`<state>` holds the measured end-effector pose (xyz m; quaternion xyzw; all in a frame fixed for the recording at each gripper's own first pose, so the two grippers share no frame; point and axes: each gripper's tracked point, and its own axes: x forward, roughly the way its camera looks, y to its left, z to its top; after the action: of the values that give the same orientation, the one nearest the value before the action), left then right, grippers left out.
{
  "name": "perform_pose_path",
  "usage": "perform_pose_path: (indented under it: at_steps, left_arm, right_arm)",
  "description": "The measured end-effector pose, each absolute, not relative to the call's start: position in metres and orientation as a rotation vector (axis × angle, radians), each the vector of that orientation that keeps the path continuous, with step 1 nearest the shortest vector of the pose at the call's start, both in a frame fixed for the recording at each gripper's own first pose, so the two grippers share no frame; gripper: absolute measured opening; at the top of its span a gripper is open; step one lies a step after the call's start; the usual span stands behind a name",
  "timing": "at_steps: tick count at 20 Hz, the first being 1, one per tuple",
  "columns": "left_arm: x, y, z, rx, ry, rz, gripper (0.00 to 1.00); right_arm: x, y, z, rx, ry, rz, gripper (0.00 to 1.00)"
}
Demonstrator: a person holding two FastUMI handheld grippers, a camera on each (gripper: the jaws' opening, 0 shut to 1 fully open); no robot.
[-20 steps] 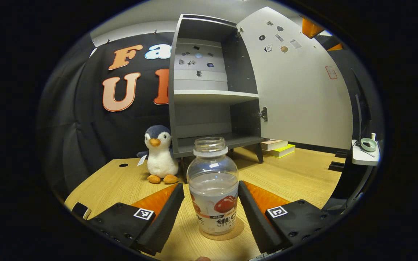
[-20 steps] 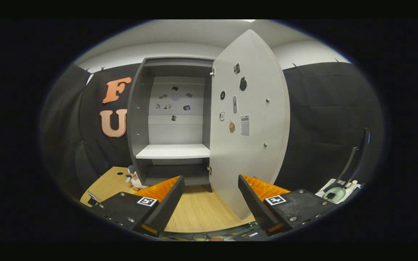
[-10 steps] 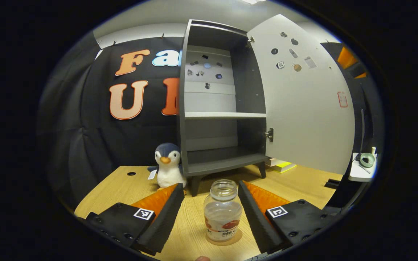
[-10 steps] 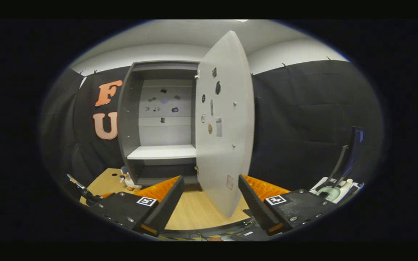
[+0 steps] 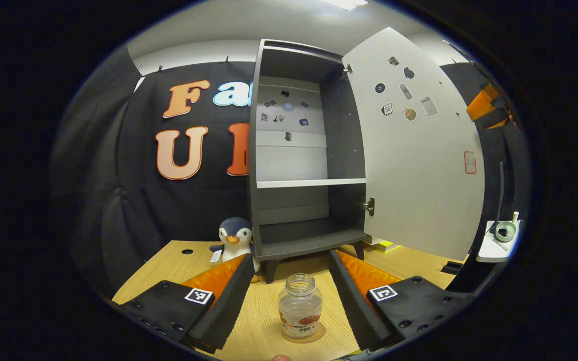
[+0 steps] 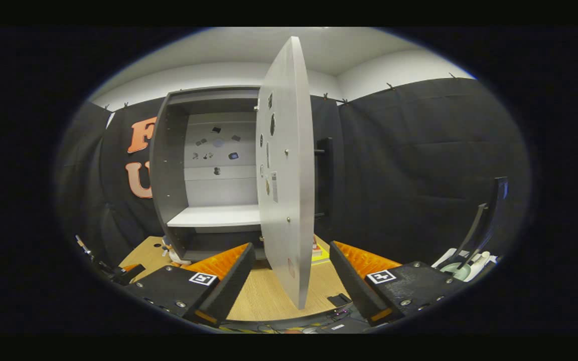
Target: Open the cabinet door with the right hand, grasp the bottle in the cabinet with the left hand and place it on the coaster, then close the cabinet door with the right hand.
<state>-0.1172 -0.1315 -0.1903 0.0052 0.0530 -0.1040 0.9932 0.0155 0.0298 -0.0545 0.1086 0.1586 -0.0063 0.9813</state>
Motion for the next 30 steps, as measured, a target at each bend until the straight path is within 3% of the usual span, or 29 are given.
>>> perform_pose_path:
  at_steps: [4,5,8,12,13,17,22,25,29,30]
  left_arm:
    - [-0.117,-0.127,-0.160,0.016,0.130,-0.190,0.97]
    - [-0.116,-0.123,-0.150,0.014,0.131,-0.179,0.97]
    - [-0.113,-0.110,-0.127,0.003,0.129,-0.145,0.97]
    - [-0.107,-0.100,-0.100,0.013,0.094,-0.114,0.97]
    - [-0.105,-0.101,-0.095,0.019,0.086,-0.113,0.97]
    - [-0.101,-0.113,-0.085,0.028,0.079,-0.127,0.97]
    - [-0.090,-0.139,-0.075,0.003,0.079,-0.147,0.97]
    - [-0.084,-0.153,-0.061,0.000,0.066,-0.150,0.98]
    - [-0.085,-0.161,-0.049,0.001,0.054,-0.136,0.97]
    - [-0.085,-0.161,-0.046,0.004,0.053,-0.130,0.97]
  right_arm:
    - [0.030,0.034,-0.059,0.241,0.327,0.023,0.93]
    - [0.034,0.035,-0.060,0.245,0.328,0.028,0.97]
    - [0.034,0.031,-0.057,0.232,0.313,0.026,0.88]
    - [0.023,0.024,-0.048,0.184,0.290,0.058,0.90]
    - [0.023,0.022,-0.048,0.176,0.292,0.064,0.81]
    - [0.011,0.012,-0.039,0.189,0.287,0.092,0.76]
    - [-0.007,-0.037,-0.038,0.193,0.264,0.035,0.75]
    - [0.011,-0.046,-0.044,0.251,0.274,0.070,0.79]
    - [0.047,-0.047,-0.052,0.345,0.306,0.174,0.71]
    - [0.053,-0.051,-0.053,0.347,0.311,0.176,0.75]
